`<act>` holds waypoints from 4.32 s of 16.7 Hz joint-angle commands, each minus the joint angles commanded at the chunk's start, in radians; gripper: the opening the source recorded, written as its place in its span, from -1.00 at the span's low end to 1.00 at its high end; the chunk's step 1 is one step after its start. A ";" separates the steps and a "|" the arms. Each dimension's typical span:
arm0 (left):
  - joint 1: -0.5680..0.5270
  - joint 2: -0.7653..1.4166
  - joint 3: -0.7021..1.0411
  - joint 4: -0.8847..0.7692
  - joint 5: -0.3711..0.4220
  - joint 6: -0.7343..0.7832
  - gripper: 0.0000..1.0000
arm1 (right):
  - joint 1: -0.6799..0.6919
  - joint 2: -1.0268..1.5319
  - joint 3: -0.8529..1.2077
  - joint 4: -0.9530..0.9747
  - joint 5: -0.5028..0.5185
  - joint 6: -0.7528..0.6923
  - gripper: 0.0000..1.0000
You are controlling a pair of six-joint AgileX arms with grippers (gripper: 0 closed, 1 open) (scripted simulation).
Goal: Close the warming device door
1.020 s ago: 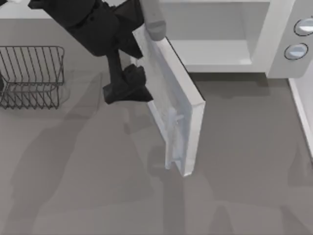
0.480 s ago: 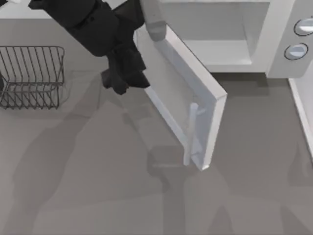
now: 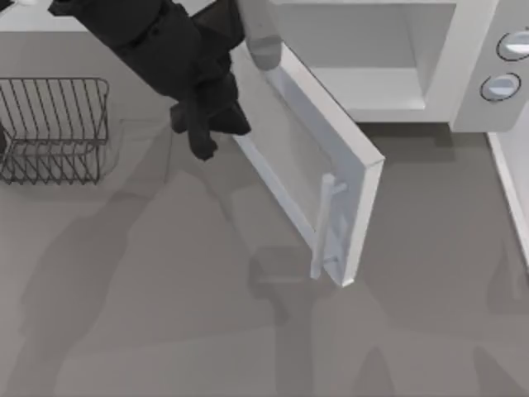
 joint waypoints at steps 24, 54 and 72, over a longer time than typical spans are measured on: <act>-0.089 0.064 0.080 0.021 -0.032 -0.095 -1.00 | 0.000 0.000 0.000 0.000 0.000 0.000 1.00; -0.314 0.223 0.198 0.033 -0.206 -0.152 -1.00 | 0.000 0.000 0.000 0.000 0.000 0.000 1.00; -0.233 0.211 0.258 -0.030 -0.074 -0.241 -1.00 | 0.000 0.000 0.000 0.000 0.000 0.000 1.00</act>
